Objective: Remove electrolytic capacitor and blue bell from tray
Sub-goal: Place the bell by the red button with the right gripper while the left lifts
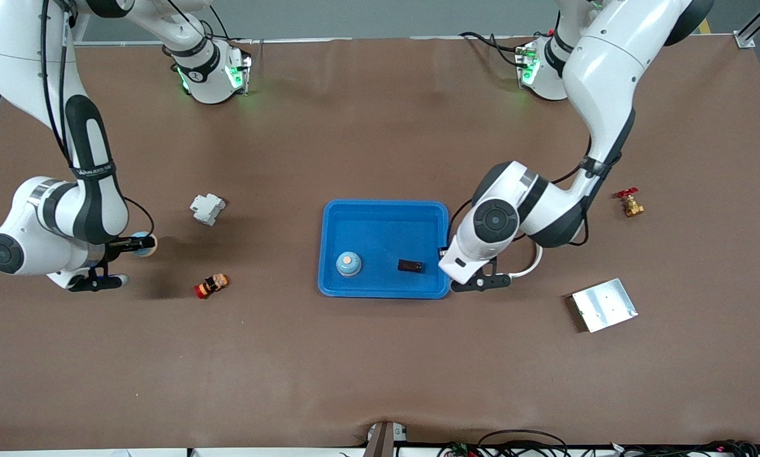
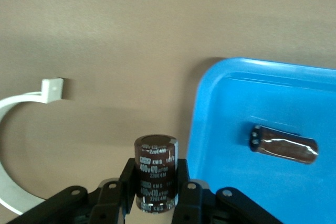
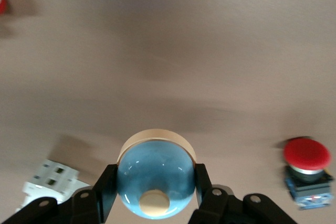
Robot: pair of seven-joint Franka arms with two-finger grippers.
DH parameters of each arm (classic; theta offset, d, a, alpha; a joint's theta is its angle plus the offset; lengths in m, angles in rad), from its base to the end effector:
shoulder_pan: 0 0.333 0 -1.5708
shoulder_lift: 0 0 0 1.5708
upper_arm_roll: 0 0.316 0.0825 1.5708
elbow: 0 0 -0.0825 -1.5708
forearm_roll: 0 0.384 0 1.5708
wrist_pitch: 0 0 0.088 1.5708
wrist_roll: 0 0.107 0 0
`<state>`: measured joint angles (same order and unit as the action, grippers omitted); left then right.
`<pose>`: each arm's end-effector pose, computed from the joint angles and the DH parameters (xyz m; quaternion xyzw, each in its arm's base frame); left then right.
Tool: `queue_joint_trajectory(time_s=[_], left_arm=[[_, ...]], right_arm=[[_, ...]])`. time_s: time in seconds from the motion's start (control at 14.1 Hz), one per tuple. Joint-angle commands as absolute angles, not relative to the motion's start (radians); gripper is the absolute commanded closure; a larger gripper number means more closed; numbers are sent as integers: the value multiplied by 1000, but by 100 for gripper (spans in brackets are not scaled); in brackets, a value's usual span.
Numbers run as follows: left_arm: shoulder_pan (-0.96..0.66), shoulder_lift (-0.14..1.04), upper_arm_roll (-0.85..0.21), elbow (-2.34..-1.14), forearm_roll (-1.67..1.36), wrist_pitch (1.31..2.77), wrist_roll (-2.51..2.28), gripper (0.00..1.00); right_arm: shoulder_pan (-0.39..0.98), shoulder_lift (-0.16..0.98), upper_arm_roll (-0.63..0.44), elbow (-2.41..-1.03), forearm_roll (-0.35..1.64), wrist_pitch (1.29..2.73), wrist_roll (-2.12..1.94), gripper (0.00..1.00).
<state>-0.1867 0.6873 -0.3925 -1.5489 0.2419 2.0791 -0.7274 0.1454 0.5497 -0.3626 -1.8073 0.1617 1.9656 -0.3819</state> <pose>0.6054 -0.3344 0.2602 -0.9976 -0.0437 0.0529 0.0125 0.5996 -0.1099 0.2317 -0.9833 -0.0450 0.1744 0.0244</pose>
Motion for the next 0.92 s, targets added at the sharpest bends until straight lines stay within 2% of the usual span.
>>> queue_joint_trajectory(time_s=[0.0, 0.14, 0.28, 0.35, 0.42, 0.5, 0.57, 0.64, 0.71, 0.85], left_arm=[[-143, 603, -413, -1656, 249, 2095, -715, 100], [-111, 562, -416, -1731, 247, 2153, -724, 100], [-79, 487, -414, -1898, 252, 2352, -713, 100], [-57, 473, -417, -1946, 255, 2402, -687, 100], [-55, 465, -417, -1972, 255, 2423, -636, 100], [-54, 459, -417, -1997, 255, 2445, -605, 100], [-51, 454, -417, -2022, 255, 2469, -586, 100], [-42, 442, -416, -2049, 255, 2500, -574, 100], [-31, 436, -416, -2077, 255, 2528, -545, 100], [-21, 434, -414, -2115, 255, 2577, -482, 100]], right_arm=[[127, 535, -379, -1842, 160, 1979, -433, 100], [124, 535, -386, -1868, 160, 2000, -434, 93], [126, 537, -394, -1881, 163, 2008, -434, 91], [123, 538, -394, -1882, 163, 2014, -436, 86], [121, 545, -394, -1884, 163, 2016, -437, 72], [123, 546, -394, -1884, 167, 2014, -437, 66], [121, 551, -396, -1884, 167, 2016, -439, 45], [121, 561, -396, -1882, 167, 2017, -440, 10], [120, 566, -396, -1882, 167, 2017, -442, 0], [123, 563, -396, -1876, 167, 2005, -440, 0]])
